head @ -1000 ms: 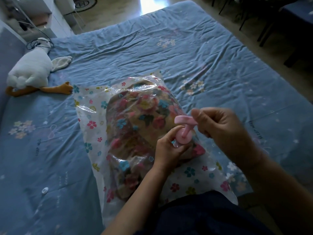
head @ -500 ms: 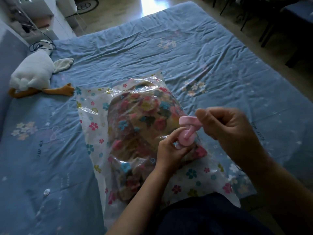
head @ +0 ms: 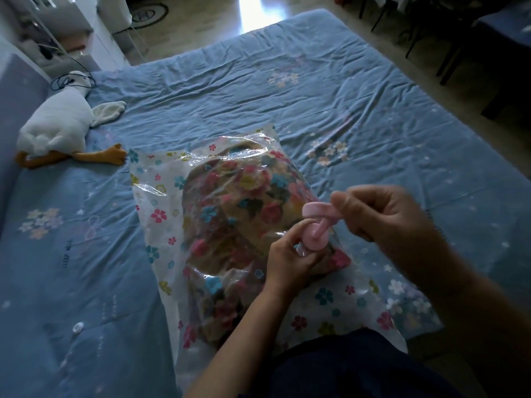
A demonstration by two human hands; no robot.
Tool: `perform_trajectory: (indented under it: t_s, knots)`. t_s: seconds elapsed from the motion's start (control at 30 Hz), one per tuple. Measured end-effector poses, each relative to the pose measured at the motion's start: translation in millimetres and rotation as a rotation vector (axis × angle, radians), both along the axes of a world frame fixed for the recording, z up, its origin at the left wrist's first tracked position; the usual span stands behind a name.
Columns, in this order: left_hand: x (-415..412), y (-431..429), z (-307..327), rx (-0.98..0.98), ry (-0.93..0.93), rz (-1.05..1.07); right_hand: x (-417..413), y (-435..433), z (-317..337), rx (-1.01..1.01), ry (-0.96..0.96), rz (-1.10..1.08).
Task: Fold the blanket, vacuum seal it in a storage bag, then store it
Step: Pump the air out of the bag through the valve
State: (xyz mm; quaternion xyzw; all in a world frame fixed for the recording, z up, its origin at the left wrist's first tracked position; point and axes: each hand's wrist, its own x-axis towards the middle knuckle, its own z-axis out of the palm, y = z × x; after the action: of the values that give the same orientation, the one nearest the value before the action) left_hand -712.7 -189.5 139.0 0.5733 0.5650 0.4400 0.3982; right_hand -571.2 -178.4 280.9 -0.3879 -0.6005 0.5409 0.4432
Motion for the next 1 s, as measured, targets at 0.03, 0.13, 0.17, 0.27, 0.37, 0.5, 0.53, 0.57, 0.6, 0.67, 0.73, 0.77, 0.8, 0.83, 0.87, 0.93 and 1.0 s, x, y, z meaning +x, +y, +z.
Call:
perform_trajectory:
  t_s: [0.03,0.13,0.17,0.27,0.37,0.5,0.53,0.57,0.6,0.67,0.73,0.77,0.8,0.83,0.87,0.93,1.0]
  knots:
    - [0.9,-0.5,1.0,0.008,-0.004,0.007,1.9,0.4,5.3,0.024,0.082,0.004]
    - [3.2,-2.7,5.8,0.042,-0.004,0.008,5.0,4.7,-16.2,0.017,0.003,-0.048]
    - [3.7,-2.9,7.1,0.041,-0.013,0.004,5.4,6.4,-34.0,-0.015,-0.116,-0.066]
    - [3.1,-7.8,8.6,0.014,-0.004,-0.004,6.8,6.0,-79.2,-0.121,-0.423,-0.062]
    - [0.4,-11.9,10.0,0.009,-0.024,0.024,4.2,-1.0,-60.0,-0.063,-0.387,-0.058]
    - [-2.9,-13.9,10.6,0.019,-0.043,0.031,3.8,-4.8,-6.8,0.012,-0.030,-0.017]
    - [-1.9,-15.4,11.7,0.015,-0.054,0.038,4.3,-5.3,-6.4,0.022,0.007,-0.001]
    - [-0.8,-17.4,11.8,0.009,-0.070,0.053,3.9,-5.2,-12.5,0.020,-0.006,0.009]
    - [0.4,-19.6,11.7,-0.002,-0.086,0.068,3.0,-4.7,-24.5,-0.002,-0.069,0.007]
    - [2.4,-21.9,12.2,-0.021,-0.112,0.077,2.8,-4.3,-53.8,-0.074,-0.276,-0.011]
    - [3.3,-22.7,11.7,-0.033,-0.117,0.073,3.7,-4.1,-72.3,-0.098,-0.397,-0.032]
    - [3.0,-22.3,13.5,-0.025,-0.116,0.075,4.3,-3.5,-70.1,-0.079,-0.402,-0.045]
    - [2.5,-21.1,16.2,-0.001,-0.105,0.076,5.2,-3.7,-60.7,-0.043,-0.374,-0.055]
    - [2.2,-19.6,18.1,0.026,-0.080,0.073,4.9,-5.3,-44.3,-0.006,-0.313,-0.066]
    - [2.2,-18.3,19.3,0.050,-0.055,0.066,4.9,-5.9,-28.0,0.022,-0.228,-0.070]
    - [2.8,-17.2,20.7,0.068,-0.033,0.063,6.1,-7.2,0.6,0.061,-0.030,-0.029]
    - [4.2,-16.5,18.0,0.073,-0.024,0.062,6.8,-5.0,3.4,0.080,0.049,-0.026]
